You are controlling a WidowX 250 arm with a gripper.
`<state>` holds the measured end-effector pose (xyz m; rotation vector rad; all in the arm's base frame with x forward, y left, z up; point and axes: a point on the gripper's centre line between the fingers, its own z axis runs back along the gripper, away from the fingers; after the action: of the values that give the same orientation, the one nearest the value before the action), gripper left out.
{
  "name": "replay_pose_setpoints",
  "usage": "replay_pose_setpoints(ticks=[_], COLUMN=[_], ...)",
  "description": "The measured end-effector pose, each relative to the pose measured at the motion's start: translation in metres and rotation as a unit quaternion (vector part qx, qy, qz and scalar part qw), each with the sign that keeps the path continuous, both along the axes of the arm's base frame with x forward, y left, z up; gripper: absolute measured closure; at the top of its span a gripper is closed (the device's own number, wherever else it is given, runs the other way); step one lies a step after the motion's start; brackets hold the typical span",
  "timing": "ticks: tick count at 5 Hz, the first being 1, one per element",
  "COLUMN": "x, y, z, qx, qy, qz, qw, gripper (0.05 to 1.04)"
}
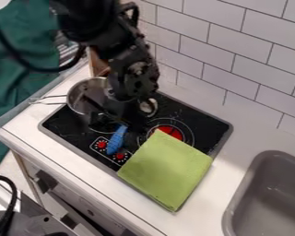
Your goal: Picked up the silver pan and place it on top of the green cloth
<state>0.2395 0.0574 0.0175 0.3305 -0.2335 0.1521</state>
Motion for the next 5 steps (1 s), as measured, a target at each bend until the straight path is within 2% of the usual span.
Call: replay_pose_setpoints(ticks=[1,3,5], x=[0.02,0.041,0.052], y=[0.01,0.037,0.054], z=[0.005,-0.003,-0.023], qx=[-0.022,-0.059,-0.069], qy=[-0.032,-0.052,-0.033], qz=[0.01,0.065,0.079], qw=[0.9992,0.9948,0.994], gripper=[0.083,0.083,0.083])
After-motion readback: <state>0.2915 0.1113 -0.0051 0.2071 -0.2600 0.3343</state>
